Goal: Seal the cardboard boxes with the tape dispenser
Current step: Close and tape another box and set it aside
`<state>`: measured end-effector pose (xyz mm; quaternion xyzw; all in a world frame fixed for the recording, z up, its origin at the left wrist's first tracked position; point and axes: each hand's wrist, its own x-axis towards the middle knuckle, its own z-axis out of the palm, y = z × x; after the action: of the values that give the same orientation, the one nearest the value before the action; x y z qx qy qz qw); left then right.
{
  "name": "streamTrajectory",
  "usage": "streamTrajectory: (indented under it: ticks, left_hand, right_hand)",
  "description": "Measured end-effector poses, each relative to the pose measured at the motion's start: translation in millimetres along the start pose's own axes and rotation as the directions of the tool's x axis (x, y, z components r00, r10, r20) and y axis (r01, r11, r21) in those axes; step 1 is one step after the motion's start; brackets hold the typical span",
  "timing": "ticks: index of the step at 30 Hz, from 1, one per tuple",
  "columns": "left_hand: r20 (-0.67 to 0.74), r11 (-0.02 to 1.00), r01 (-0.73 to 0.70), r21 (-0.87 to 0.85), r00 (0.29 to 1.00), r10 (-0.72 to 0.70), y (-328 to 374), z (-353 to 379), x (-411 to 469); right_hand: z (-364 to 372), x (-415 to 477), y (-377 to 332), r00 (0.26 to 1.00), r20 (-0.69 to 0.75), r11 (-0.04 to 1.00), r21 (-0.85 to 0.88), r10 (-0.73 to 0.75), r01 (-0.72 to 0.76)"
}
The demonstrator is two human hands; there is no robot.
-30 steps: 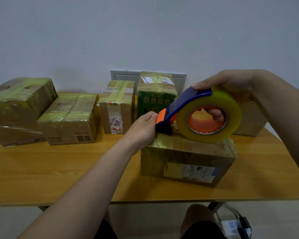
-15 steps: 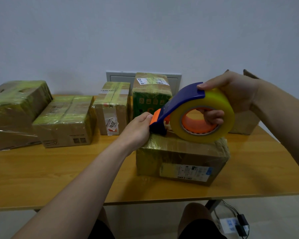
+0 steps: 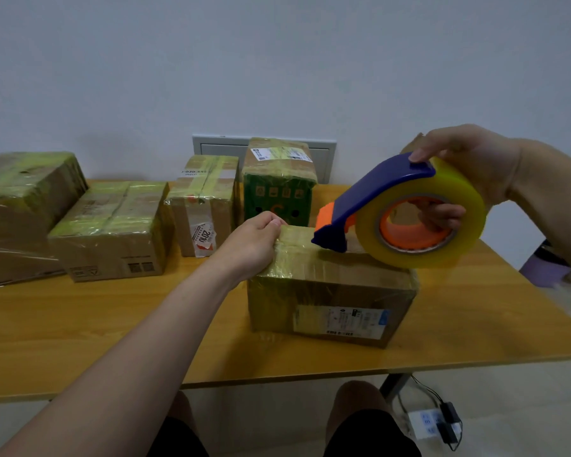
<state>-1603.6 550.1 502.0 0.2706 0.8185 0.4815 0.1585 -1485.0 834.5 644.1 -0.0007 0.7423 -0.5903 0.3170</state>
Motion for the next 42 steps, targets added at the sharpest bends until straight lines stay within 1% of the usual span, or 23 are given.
streamTrajectory:
  ticks: [4, 8, 10, 12, 14, 15, 16, 17, 19, 20, 21, 22, 24, 26, 30, 32, 37, 39, 40, 42]
  left_hand:
    - [-0.004, 1.000, -0.004, 0.023, 1.000, 0.004, -1.1, -0.4, 1.4]
    - [0.008, 0.998, -0.017, 0.061, 1.000, 0.017, -1.6, -0.5, 3.1]
    - [0.001, 0.992, -0.039, 0.117, 0.999, 0.039, 0.5, -2.0, 4.9]
    - [-0.026, 0.957, -0.085, 0.279, 0.995, 0.096, 7.1, -4.1, 7.0]
    - [-0.045, 0.838, -0.137, 0.528, 0.981, 0.189, 16.5, -3.9, 8.1]
    - [-0.042, 0.770, -0.164, 0.616, 0.970, 0.240, 22.0, -1.2, 6.5]
    - [-0.026, 0.730, -0.199, 0.654, 0.958, 0.284, 26.8, 2.7, 4.1]
    - [0.016, 0.728, -0.244, 0.641, 0.952, 0.306, 30.7, 6.5, 0.9]
    - [0.179, 0.756, -0.333, 0.563, 0.943, 0.282, 35.5, 12.0, -6.6]
    - [0.270, 0.737, -0.370, 0.565, 0.927, 0.259, 37.3, 12.9, -9.7]
    - [0.332, 0.694, -0.398, 0.601, 0.913, 0.236, 37.5, 13.7, -10.7]
    - [0.363, 0.641, -0.411, 0.648, 0.907, 0.214, 37.2, 14.3, -9.9]
    - [0.376, 0.537, -0.410, 0.737, 0.909, 0.178, 36.0, 15.4, -5.6]
    - [0.366, 0.485, -0.410, 0.773, 0.912, 0.187, 35.2, 16.5, -1.0]
    - [0.391, 0.455, -0.475, 0.753, 0.880, 0.270, 28.9, 2.6, 5.8]
    - [0.413, 0.434, -0.500, 0.749, 0.865, 0.284, 24.4, -6.0, 5.8]
    - [0.425, 0.408, -0.500, 0.764, 0.866, 0.265, 21.9, -16.9, 3.5]
    - [0.418, 0.418, -0.484, 0.769, 0.875, 0.244, 18.8, -25.0, 2.1]
    - [0.412, 0.433, -0.473, 0.767, 0.881, 0.232, 15.2, -31.7, 0.8]
    - [0.396, 0.469, -0.440, 0.766, 0.897, 0.197, 7.0, -47.6, -3.0]
  right_hand:
    - [-8.1, -22.3, 10.3, 0.997, -0.079, 1.000, 0.023, 0.023, -0.021]
    - [-6.4, -29.6, 20.8, 0.995, -0.098, 0.998, 0.053, 0.029, -0.024]
    - [-2.5, -26.1, 24.0, 0.988, -0.147, 0.998, 0.043, 0.047, -0.041]
    - [1.1, -21.3, 22.9, 0.983, -0.176, 0.999, 0.026, 0.042, -0.038]
    - [4.5, -17.1, 18.8, 0.984, -0.172, 0.999, 0.005, 0.043, -0.043]
    - [6.2, -15.5, 16.9, 0.984, -0.168, 0.999, 0.004, 0.053, -0.053]
    - [7.8, -14.8, 15.2, 0.985, -0.161, 0.998, 0.006, 0.062, -0.061]
    - [8.8, -14.4, 13.9, 0.986, -0.152, 0.998, 0.005, 0.064, -0.064]
    - [9.6, -14.5, 13.1, 0.989, -0.132, 0.998, -0.003, 0.059, -0.060]
    - [9.6, -14.9, 13.2, 0.991, -0.123, 0.998, 0.001, 0.057, -0.057]
    - [9.1, -15.5, 13.8, 0.991, -0.120, 0.998, 0.014, 0.058, -0.056]
    - [8.4, -16.1, 14.0, 0.991, -0.124, 0.998, 0.025, 0.057, -0.055]
    - [7.3, -16.6, 13.9, 0.988, -0.138, 0.998, 0.025, 0.061, -0.058]
    - [7.4, -18.1, 12.5, 0.988, -0.147, 0.998, 0.024, 0.057, -0.054]
    - [5.8, -21.3, 14.2, 0.989, -0.140, 0.995, 0.090, 0.049, -0.037]
    - [7.5, -18.9, 16.8, 0.994, -0.099, 0.994, 0.099, 0.050, -0.040]
    - [9.4, -16.5, 17.3, 1.000, 0.017, 0.996, 0.088, 0.005, -0.007]
    - [8.4, -19.9, 19.3, 0.999, 0.048, 0.995, 0.101, -0.001, -0.004]
    - [6.6, -21.7, 21.5, 0.999, 0.043, 0.994, 0.106, 0.001, -0.006]
    - [3.1, -25.2, 27.2, 1.000, -0.011, 0.994, 0.104, 0.020, -0.019]
